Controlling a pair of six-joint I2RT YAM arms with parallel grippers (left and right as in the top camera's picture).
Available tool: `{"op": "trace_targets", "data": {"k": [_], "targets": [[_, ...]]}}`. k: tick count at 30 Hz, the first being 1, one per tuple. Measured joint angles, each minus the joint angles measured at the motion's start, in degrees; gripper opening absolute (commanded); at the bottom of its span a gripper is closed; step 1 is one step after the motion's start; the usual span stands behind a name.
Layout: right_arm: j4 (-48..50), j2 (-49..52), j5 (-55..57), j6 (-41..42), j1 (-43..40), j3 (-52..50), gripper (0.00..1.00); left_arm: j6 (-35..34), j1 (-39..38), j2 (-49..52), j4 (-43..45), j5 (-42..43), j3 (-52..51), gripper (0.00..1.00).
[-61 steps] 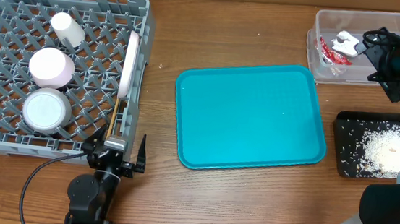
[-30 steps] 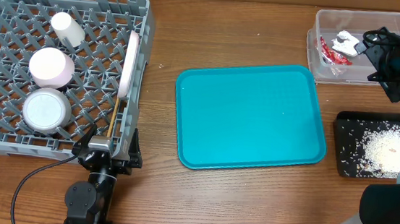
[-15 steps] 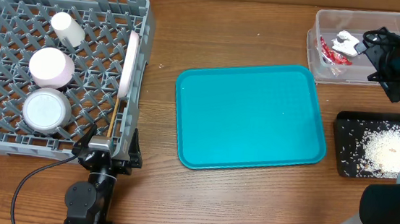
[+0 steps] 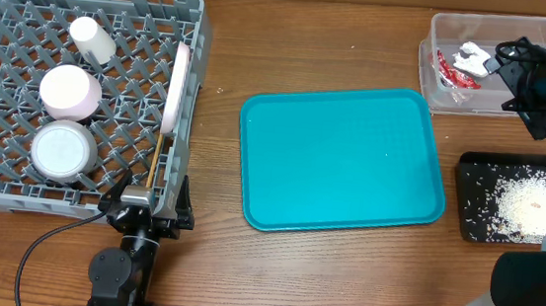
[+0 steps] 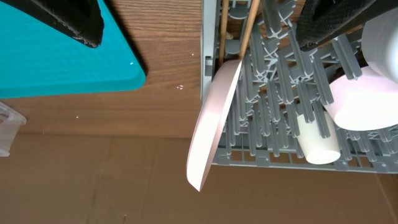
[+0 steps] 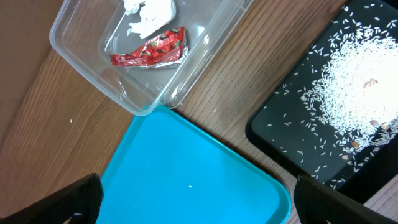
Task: Sort waste into correct bins and load items into the dishwasher
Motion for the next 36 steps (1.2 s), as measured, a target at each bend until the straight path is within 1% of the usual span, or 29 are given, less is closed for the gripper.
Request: {"op": "trace_targets", "data": {"k": [4, 8, 14, 17, 19, 21, 23, 28, 32, 36], "targets": [[0.00, -0.66, 0.04, 0.00, 0.39, 0.00, 1.00, 0.00, 0.00, 0.00, 0.00, 0.00, 0.00, 1.00], [-0.02, -4.72, 0.02, 0.00, 1.77, 0.00, 0.99, 0.00, 0.00, 0.00, -0.02, 0.00, 0.00, 1.00], [1.07, -17.09, 2.25, -0.02, 2.71, 0.00, 1.00, 0.02, 0.00, 0.00, -0.02, 0.00, 0.00, 1.00], [4.28, -23.54, 3.32, 0.00, 2.71, -0.92, 1.00, 0.00, 0.00, 0.00, 0.00, 0.00, 0.00, 1.00], [7.04, -28.63, 3.74, 0.00, 2.71, -4.17, 1.00, 0.00, 0.00, 0.00, -0.02, 0.00, 0.00, 1.00], [10.64, -34.12, 3.87, 0.00, 2.71, -9.60, 1.00, 0.00, 0.00, -0.02, -0.02, 0.00, -0.02, 1.00], [16.00, -40.50, 3.76, 0.02, 2.71, -17.64, 1.00, 0.02, 0.00, -0.07, -0.07, 0.00, 0.00, 1.00], [32.17, -55.54, 2.05, -0.72, 3.08, -41.90, 1.00, 0.02, 0.00, -0.09, -0.04, -0.02, -0.02, 1.00], [50.45, -66.62, -2.08, -3.91, 4.76, -63.52, 1.00, 0.02, 0.00, -0.09, 0.04, -0.02, 0.00, 1.00], [67.78, -75.69, -7.30, -5.79, 6.05, -82.99, 1.00, 0.02, 0.00, -0.11, -0.02, -0.02, 0.00, 1.00]]}}
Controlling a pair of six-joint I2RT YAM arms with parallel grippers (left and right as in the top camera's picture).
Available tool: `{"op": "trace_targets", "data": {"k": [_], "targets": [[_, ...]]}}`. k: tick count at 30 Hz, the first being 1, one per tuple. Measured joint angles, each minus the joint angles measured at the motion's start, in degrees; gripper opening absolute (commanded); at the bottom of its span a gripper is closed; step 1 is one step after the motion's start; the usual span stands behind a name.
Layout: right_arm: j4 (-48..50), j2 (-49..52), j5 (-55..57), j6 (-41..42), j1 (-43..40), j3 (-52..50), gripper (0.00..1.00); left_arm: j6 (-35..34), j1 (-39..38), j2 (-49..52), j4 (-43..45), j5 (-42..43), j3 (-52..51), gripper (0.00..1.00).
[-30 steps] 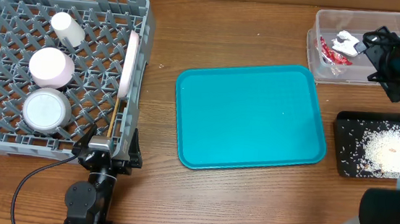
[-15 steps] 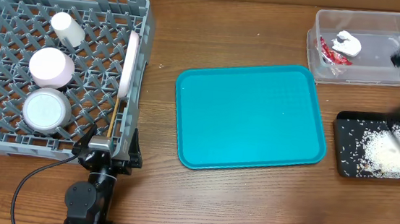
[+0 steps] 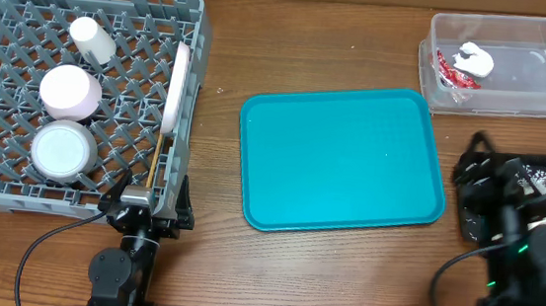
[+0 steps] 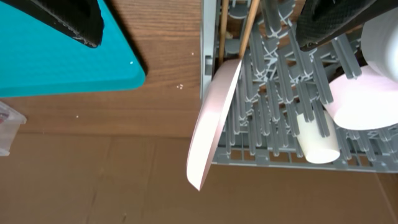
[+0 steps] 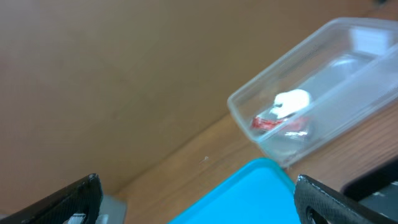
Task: Sort waste into correct bins and load items into the dishwasher
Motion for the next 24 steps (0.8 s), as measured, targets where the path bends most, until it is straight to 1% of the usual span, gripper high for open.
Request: {"op": "trace_targets", "data": {"k": [5, 7, 9, 15, 20, 24], "targets": [[15.61, -8.79, -3.61, -0.87, 2.03, -16.74, 1.00, 0.00, 0.00, 0.00, 0.00, -0.02, 0.00, 1.00], [19.80, -11.61, -4.52, -1.07, 2.75, -21.20, 0.99, 0.00, 0.00, 0.00, 0.00, 0.00, 0.00, 1.00], [21.51, -13.75, -5.03, -1.38, 3.13, -24.13, 1.00, 0.00, 0.00, 0.00, 0.00, 0.00, 0.00, 1.00], [21.94, -19.78, -5.60, -4.09, 3.37, -29.31, 1.00, 0.00, 0.00, 0.00, 0.00, 0.00, 0.00, 1.00], [18.84, -24.17, -5.90, -7.52, 3.37, -29.83, 1.00, 0.00, 0.00, 0.00, 0.00, -0.02, 0.00, 1.00], [17.18, -26.86, -5.99, -12.48, 3.37, -29.83, 1.00, 0.00, 0.00, 0.00, 0.00, 0.00, 0.00, 1.00]]}}
